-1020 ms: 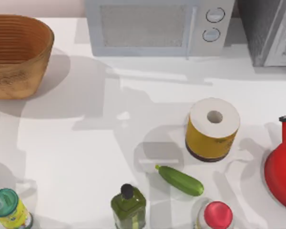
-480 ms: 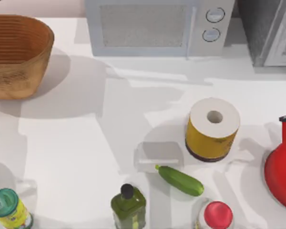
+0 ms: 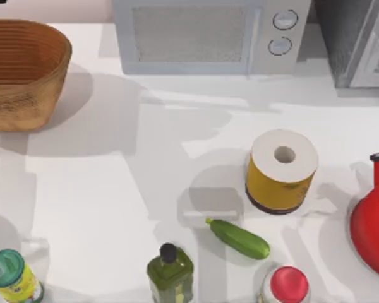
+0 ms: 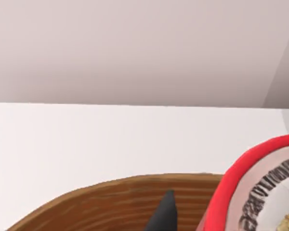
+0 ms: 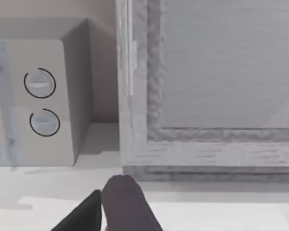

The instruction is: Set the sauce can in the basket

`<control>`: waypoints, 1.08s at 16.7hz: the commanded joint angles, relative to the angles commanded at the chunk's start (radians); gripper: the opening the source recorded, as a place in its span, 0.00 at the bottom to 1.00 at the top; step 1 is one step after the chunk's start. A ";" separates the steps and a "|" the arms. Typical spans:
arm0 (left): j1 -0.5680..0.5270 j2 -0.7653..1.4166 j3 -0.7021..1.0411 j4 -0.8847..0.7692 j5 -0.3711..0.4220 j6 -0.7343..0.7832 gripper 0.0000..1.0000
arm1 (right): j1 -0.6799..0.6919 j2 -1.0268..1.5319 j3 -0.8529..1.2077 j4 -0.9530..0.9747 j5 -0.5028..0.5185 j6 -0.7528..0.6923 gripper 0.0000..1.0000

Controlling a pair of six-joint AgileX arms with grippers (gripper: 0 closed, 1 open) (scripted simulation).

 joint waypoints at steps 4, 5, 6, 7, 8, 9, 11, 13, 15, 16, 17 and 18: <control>0.000 0.000 0.000 0.000 0.000 0.000 0.38 | 0.000 0.000 0.000 0.000 0.000 0.000 1.00; 0.000 0.000 0.000 0.000 0.000 0.000 0.45 | 0.000 0.000 0.000 0.000 0.000 0.000 1.00; 0.000 0.000 0.000 0.000 0.000 0.000 0.53 | 0.000 0.000 0.000 0.000 0.000 0.000 1.00; 0.000 0.000 0.000 0.000 0.000 0.000 0.60 | 0.000 0.000 0.000 0.000 0.000 0.000 1.00; 0.000 0.000 0.000 0.000 0.000 0.000 0.68 | 0.000 0.000 0.000 0.000 0.000 0.000 1.00; 0.000 0.000 0.000 0.000 0.000 0.000 0.75 | 0.000 0.000 0.000 0.000 0.000 0.000 1.00; 0.000 0.000 0.000 0.000 0.000 0.000 0.90 | 0.000 0.000 0.000 0.000 0.000 0.000 1.00; 0.000 0.000 0.000 0.000 0.000 0.000 1.00 | 0.000 0.000 0.000 0.000 0.000 0.000 1.00; 0.000 0.000 0.000 0.000 0.000 0.000 1.00 | 0.000 0.000 0.000 0.000 0.000 0.000 1.00; 0.000 0.000 0.000 0.000 0.000 0.000 1.00 | 0.000 0.000 0.000 0.000 0.000 0.000 1.00; 0.000 0.000 0.000 0.000 0.000 0.000 1.00 | 0.000 0.000 0.000 0.000 0.000 0.000 1.00; 0.000 0.000 0.000 0.000 0.000 0.000 1.00 | 0.000 0.000 0.000 0.000 0.000 0.000 1.00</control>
